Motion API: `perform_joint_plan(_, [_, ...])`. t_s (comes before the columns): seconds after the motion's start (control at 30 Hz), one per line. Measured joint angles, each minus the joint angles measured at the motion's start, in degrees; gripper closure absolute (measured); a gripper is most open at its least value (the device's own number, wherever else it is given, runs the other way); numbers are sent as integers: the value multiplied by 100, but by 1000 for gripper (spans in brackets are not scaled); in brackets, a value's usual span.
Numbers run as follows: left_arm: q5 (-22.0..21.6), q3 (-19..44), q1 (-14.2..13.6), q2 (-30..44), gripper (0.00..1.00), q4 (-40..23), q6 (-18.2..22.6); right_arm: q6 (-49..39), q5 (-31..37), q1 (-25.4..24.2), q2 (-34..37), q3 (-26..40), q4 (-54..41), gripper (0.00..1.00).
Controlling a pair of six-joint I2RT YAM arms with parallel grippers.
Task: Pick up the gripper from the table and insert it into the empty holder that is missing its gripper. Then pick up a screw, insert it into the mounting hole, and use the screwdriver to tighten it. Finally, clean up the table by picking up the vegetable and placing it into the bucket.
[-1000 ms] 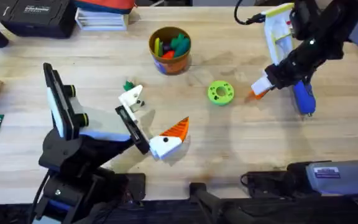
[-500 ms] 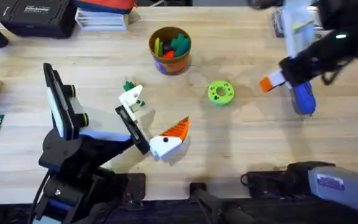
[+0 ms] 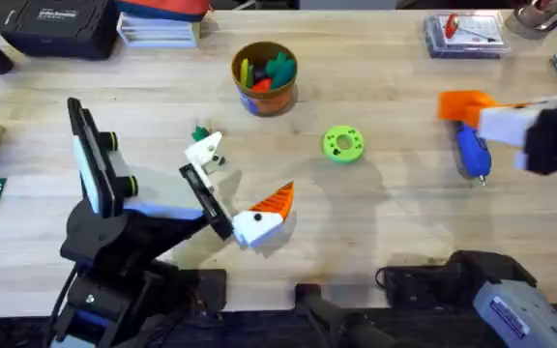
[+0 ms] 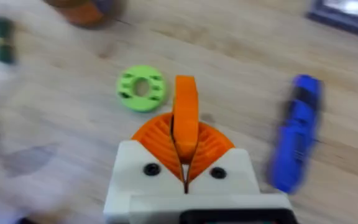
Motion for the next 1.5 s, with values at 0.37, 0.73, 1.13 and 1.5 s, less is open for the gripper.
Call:
perform_joint_plan(0.37, [29,0,0,0,14,-2,-2,3019,-2848,159,556,-1907,2053,994])
perform_joint_plan(0.73, [1008,0,0,0,13,-63,-2,4214,-4410,1204,2140,-1933,2739,994])
perform_joint_plan(1.13, [1404,0,0,2,14,-96,-2,5105,-5959,2572,3778,-1936,4832,994])
perform_joint_plan(1.5, [1400,0,7,0,15,-105,-18,6913,-6087,3052,4367,-1938,6765,994])
